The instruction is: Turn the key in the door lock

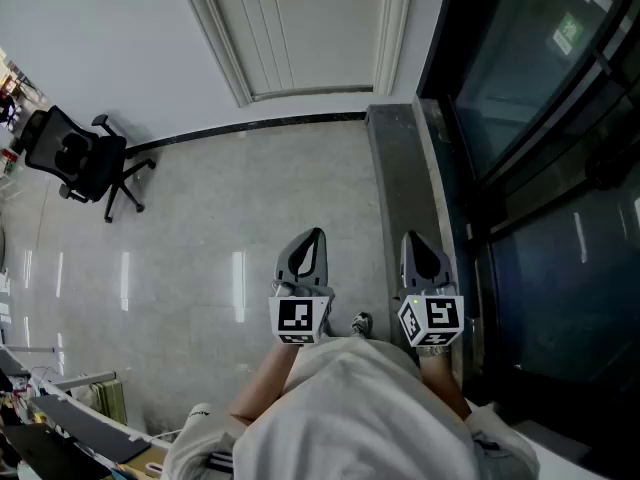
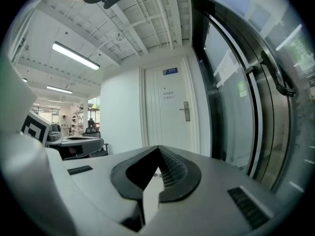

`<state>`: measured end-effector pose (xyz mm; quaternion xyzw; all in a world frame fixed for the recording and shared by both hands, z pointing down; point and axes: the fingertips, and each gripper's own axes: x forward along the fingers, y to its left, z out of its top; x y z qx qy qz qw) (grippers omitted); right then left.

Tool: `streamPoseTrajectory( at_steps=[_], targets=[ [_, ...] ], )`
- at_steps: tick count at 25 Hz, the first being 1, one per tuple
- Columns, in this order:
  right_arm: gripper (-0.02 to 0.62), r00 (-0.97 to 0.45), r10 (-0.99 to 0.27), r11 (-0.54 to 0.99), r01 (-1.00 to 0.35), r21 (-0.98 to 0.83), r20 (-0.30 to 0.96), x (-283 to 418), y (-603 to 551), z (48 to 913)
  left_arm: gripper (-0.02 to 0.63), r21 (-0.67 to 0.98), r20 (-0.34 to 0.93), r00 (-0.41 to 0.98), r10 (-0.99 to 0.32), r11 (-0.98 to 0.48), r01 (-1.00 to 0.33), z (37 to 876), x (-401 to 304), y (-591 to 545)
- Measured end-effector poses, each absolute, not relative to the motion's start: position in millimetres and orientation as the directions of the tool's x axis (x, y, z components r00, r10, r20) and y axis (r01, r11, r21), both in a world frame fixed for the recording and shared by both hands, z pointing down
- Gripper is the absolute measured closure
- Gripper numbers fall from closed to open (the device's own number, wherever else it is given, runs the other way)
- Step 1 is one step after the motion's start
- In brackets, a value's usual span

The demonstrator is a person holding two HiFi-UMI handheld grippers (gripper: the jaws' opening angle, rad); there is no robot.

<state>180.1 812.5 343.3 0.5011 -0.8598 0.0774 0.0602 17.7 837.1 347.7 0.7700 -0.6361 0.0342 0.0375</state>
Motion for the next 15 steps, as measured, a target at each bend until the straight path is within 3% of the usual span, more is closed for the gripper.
streamPoseTrajectory(
  at_steps=[15],
  targets=[
    [0.592,-0.501,-0.848,0.491,-0.866,-0.099,0.172,176,820,348,0.595,-0.006,0.100,0.196,-0.976,-0.197,-0.980,346,22,849]
  ],
)
